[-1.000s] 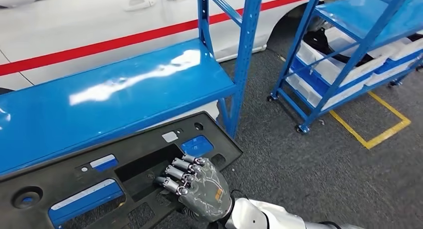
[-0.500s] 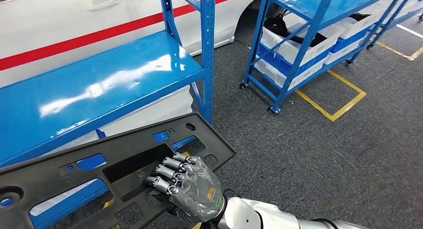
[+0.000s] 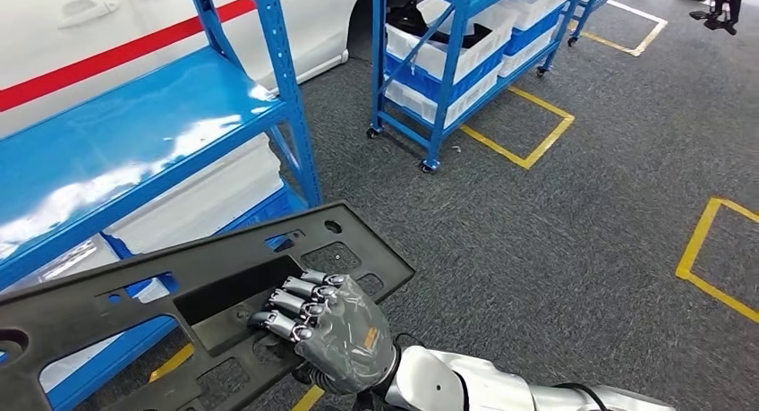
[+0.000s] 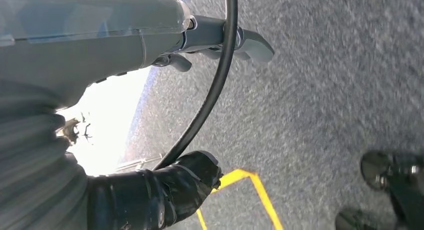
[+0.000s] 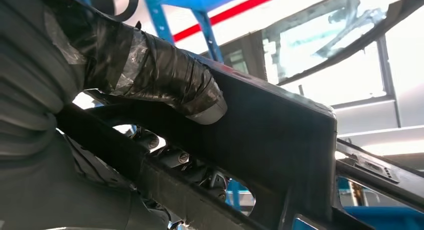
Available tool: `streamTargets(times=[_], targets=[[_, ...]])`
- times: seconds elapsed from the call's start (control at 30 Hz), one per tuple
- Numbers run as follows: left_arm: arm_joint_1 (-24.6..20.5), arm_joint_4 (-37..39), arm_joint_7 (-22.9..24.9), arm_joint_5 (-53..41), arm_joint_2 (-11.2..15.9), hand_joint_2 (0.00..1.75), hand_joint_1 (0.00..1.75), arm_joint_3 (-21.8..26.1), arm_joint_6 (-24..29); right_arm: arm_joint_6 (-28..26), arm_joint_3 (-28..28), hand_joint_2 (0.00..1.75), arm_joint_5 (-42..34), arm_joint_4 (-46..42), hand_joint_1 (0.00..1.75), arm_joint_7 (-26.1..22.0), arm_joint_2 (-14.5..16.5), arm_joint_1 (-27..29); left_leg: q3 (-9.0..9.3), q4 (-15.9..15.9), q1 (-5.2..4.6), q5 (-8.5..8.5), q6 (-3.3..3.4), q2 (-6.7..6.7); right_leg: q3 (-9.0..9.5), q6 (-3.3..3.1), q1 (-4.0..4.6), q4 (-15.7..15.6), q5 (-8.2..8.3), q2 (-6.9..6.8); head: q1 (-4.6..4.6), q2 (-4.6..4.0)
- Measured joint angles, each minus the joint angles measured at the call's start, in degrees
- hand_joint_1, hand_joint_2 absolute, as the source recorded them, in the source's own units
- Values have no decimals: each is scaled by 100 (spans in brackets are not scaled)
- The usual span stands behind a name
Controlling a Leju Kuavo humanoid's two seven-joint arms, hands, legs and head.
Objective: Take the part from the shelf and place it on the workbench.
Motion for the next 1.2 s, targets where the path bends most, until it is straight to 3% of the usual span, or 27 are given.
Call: streamTargets(times=[0.03,0.1,0.13,0.17,0.2,0.23,0.3,0.37,0.4,0.47,0.5,0.53,0.57,0.63,0.67,0.7,0.73,0.8,0.87,0.9,0.97,1.0,1.03,1.13,1.17,1.2], targets=[[11,1,0,-1,-8,175,0,0,-8,19,4,175,-10,4,175,-2,10,-22,-55,138,11,-192,-29,-168,-71,-66,-4,-16,75,55,0,0],[36,2,0,-5,-16,175,0,0,-18,39,14,175,-19,12,175,-6,39,-69,-217,720,6,-787,-36,-530,-230,-153,21,-19,221,179,-2,0],[45,2,0,-7,-17,175,0,0,-20,40,19,175,-22,16,175,-8,52,-82,-292,1082,-8,-1026,-17,-608,-314,-178,46,-11,291,251,-3,0],[49,2,0,-8,-15,175,0,0,-20,40,24,175,-26,22,175,-9,58,-86,-321,1366,-22,-1138,9,-638,-402,-191,70,1,360,328,-2,0],[47,2,0,-8,-14,175,0,0,-20,41,30,175,-30,30,175,-9,61,-87,-274,1489,-40,-1115,42,-651,-496,-195,89,20,427,407,-3,0],[45,2,0,-8,-14,175,0,0,-20,40,35,175,-34,38,175,-9,61,-88,-134,1405,-57,-989,80,-669,-584,-194,102,41,491,486,-3,0],[37,1,0,-9,-7,175,0,1,-21,39,41,175,-44,45,175,-9,64,-95,390,728,-92,-726,178,-843,-747,-177,116,83,609,633,-2,0],[33,0,-1,-9,5,175,0,2,-22,39,43,175,-50,46,175,-10,74,-113,833,21,-109,-691,241,-1065,-842,-138,123,104,724,756,1,1],[27,-1,-1,-10,11,175,0,2,-22,39,44,175,-50,47,175,-11,80,-121,920,-154,-116,-716,254,-1117,-867,-107,119,94,788,813,1,1],[7,1,-3,-13,4,175,0,2,-25,39,46,175,-54,48,175,-15,82,-129,907,-234,-109,-641,264,-1011,-895,-38,112,47,907,922,-2,1],[-4,1,-4,-15,-1,175,0,2,-30,40,48,175,-58,50,175,-15,79,-132,888,-269,-97,-581,286,-929,-924,-7,117,76,865,886,1,1],[-6,2,-5,-16,-6,175,0,2,-34,41,49,175,-64,52,175,-15,77,-141,854,-297,-85,-512,318,-839,-973,19,121,188,711,788,8,1],[1,2,-7,-17,-11,175,0,2,-41,46,51,175,-73,55,175,-15,74,-149,805,-321,-77,-444,348,-746,-1045,44,117,409,456,644,14,0],[17,2,-9,-20,-10,175,0,2,-54,63,57,175,-91,58,175,-15,74,-164,664,-311,-105,-333,377,-568,-1214,104,67,1105,-121,402,22,0],[22,2,-9,-26,-10,175,0,2,-58,76,60,175,-99,63,175,-13,73,-165,577,-293,-112,-282,373,-480,-1257,138,31,1434,-252,353,23,0],[23,2,-9,-33,-10,175,0,2,-61,91,62,175,-105,69,175,-8,73,-165,483,-267,-115,-235,363,-390,-1235,169,-3,1637,-245,324,23,0],[20,2,-9,-42,-10,175,0,2,-62,105,65,175,-114,75,175,-4,72,-166,387,-232,-116,-195,349,-306,-1125,195,-34,1656,-130,297,25,0],[9,2,-9,-51,-9,175,0,2,-63,125,71,175,-143,80,175,2,72,-178,226,-155,-115,-135,313,-164,-616,213,-68,1127,93,142,25,1],[10,2,-9,-52,-12,175,0,2,-63,131,83,175,-181,78,175,3,74,-218,145,-98,-115,-83,255,-47,-58,165,-13,347,6,-128,23,1],[8,2,-9,-53,-14,175,0,2,-63,133,87,175,-192,77,175,3,75,-241,134,-89,-108,-52,221,14,87,122,32,94,-67,-209,23,1],[4,2,-9,-57,-21,175,0,2,-63,140,91,175,-204,77,175,4,76,-264,122,-105,-87,17,142,133,86,21,88,-62,-36,-146,23,1],[-1,2,-9,-58,-22,175,0,2,-63,147,92,175,-210,77,175,4,77,-270,106,-87,-68,-7,105,95,51,-27,87,-101,33,-86,23,1],[1,2,-9,-60,-27,175,0,2,-64,160,93,175,-219,78,175,4,78,-282,66,-5,-54,-126,76,-29,2,-79,77,-135,106,-28,23,1],[30,3,-9,-66,-31,175,0,3,-67,212,94,175,-268,83,175,4,97,-327,-176,848,-32,-908,34,-548,-221,-186,62,-163,331,176,22,0],[38,3,-9,-68,-29,175,0,3,-66,225,94,175,-289,89,175,4,101,-332,-240,1184,-30,-1089,26,-613,-313,-191,66,-149,397,252,20,0],[39,2,-9,-69,-25,175,0,4,-64,232,94,175,-303,97,175,4,101,-333,-240,1384,-28,-1134,17,-639,-407,-181,65,-127,459,329,21,0]])
